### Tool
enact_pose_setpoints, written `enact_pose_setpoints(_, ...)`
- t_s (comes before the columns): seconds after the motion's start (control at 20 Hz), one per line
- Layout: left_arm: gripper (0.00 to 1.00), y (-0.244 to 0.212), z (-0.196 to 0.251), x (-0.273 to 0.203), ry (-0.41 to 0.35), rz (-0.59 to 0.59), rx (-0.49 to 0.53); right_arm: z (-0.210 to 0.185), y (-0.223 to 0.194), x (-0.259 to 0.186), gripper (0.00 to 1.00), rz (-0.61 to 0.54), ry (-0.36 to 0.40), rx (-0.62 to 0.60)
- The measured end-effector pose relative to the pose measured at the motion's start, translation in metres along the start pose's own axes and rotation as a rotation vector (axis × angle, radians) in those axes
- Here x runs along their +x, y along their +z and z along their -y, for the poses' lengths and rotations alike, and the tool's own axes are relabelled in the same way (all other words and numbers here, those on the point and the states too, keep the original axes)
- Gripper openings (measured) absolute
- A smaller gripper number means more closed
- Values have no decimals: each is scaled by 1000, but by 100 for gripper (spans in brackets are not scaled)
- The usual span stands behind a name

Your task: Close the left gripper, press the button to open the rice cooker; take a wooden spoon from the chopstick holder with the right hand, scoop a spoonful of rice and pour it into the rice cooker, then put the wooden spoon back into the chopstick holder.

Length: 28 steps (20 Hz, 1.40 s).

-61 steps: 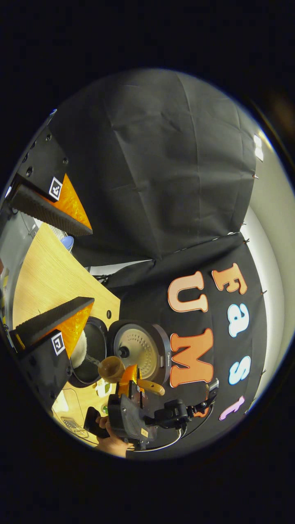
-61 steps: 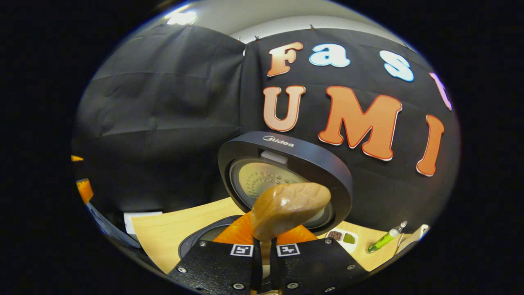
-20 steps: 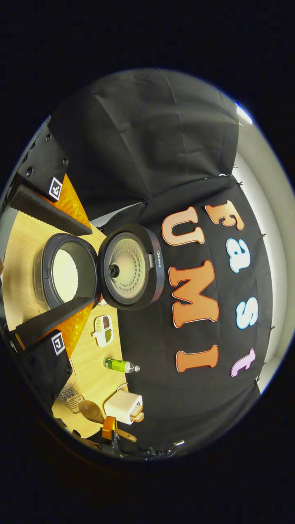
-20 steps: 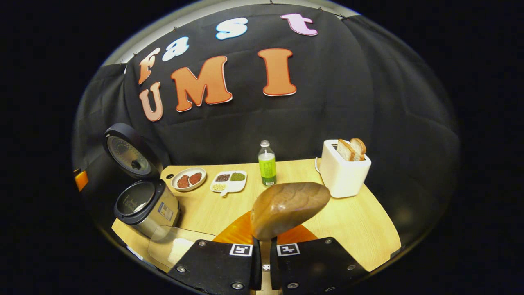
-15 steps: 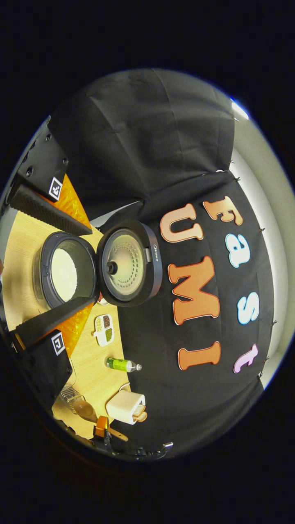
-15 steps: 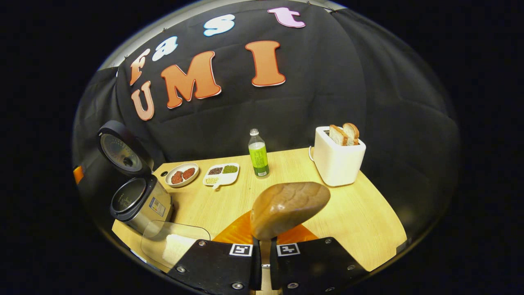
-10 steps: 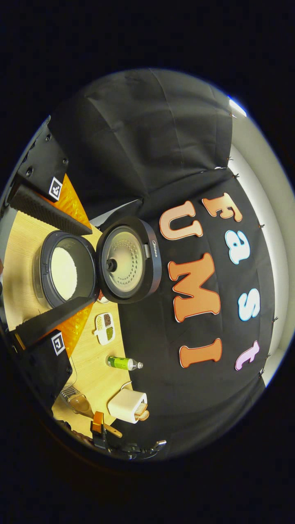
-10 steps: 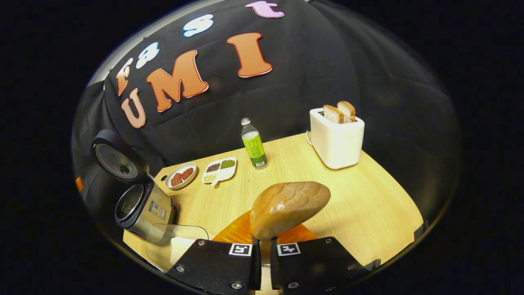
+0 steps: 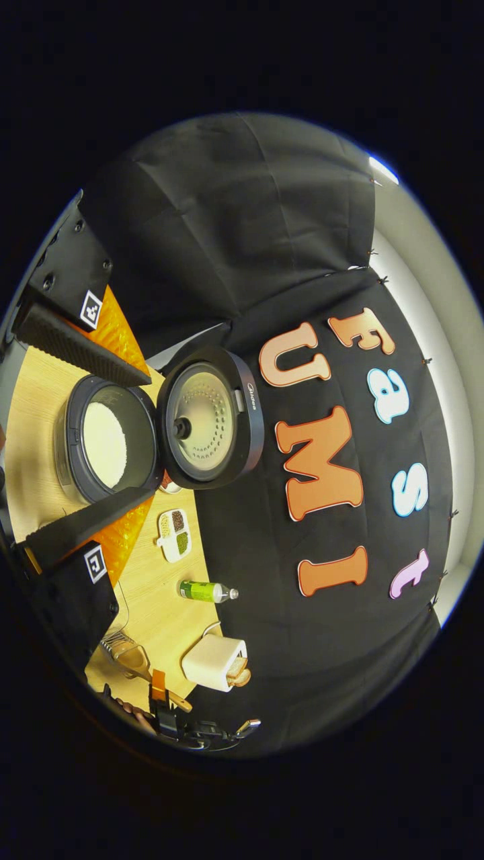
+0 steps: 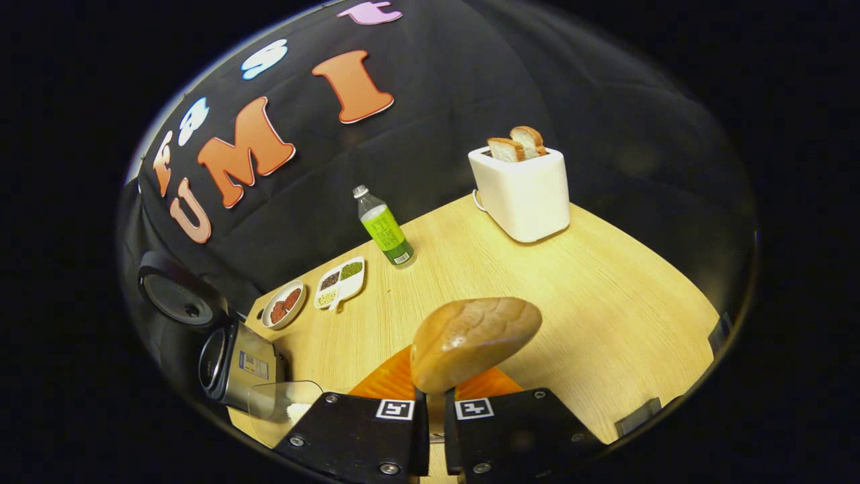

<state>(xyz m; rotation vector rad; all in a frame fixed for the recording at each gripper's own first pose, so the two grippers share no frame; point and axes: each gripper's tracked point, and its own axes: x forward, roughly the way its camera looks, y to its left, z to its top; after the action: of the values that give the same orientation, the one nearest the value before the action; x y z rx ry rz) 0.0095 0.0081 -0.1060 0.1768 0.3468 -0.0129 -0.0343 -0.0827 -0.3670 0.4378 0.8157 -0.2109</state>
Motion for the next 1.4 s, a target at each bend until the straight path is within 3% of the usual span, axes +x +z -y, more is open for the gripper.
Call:
enact_pose_setpoints(0.1, 93, 0, 4, 0, -9, -1, 0, -6, -1, 1, 8, 4, -3, -17)
enact_pose_setpoints(0.15, 100, 0, 5, 0, -12, 0, -1, -7, -2, 4, 8, 0, -3, -25)
enact_pose_setpoints(0.2, 93, 1, 6, 0, -17, 2, -3, -6, -6, 7, 10, -8, -9, -30)
enact_pose_setpoints(0.35, 93, 1, 10, -1, -22, 7, -1, 1, -12, 11, 12, -49, -18, -7)
enact_pose_setpoints(0.4, 100, 1, 9, -1, -22, 5, 2, 2, -14, 11, 13, -78, -30, 13)
enact_pose_setpoints(0.5, 100, -1, 8, 0, -21, 4, 1, 5, -17, 7, 15, -126, -25, 43)
enact_pose_setpoints(0.55, 93, -1, 7, 0, -19, 4, -1, 4, -15, 6, 16, -139, -21, 68)
enact_pose_setpoints(0.65, 93, 1, 5, 0, -16, 9, -4, 1, -7, -1, 24, -137, -25, 105)
enact_pose_setpoints(0.75, 100, 3, 6, 3, -19, 14, -5, 3, 3, -9, 43, -119, -27, 110)
enact_pose_setpoints(0.9, 100, 9, 8, 6, -23, 27, 4, 9, 23, -24, 78, -78, -23, 77)
enact_pose_setpoints(0.95, 93, 10, 7, 7, -22, 34, 5, 21, 31, -26, 83, -58, -36, 61)
enact_pose_setpoints(1.0, 93, 13, 5, 10, -22, 40, 4, 26, 41, -32, 87, -35, -45, 51)
enact_pose_setpoints(1.1, 96, 23, -1, 14, -17, 54, -2, 32, 58, -44, 90, 5, -58, 43)
enact_pose_setpoints(1.15, 98, 29, -7, 17, -12, 62, -7, 35, 68, -50, 81, 27, -67, 36)
enact_pose_setpoints(1.2, 100, 35, -11, 22, -9, 70, -14, 31, 78, -60, 91, 51, -73, 26)
enact_pose_setpoints(1.25, 93, 38, -16, 24, -7, 72, -22, 33, 87, -68, 91, 75, -81, 14)
enact_pose_setpoints(1.4, 93, 60, -30, 38, -12, 82, -63, 33, 120, -93, 91, 154, -90, -31)
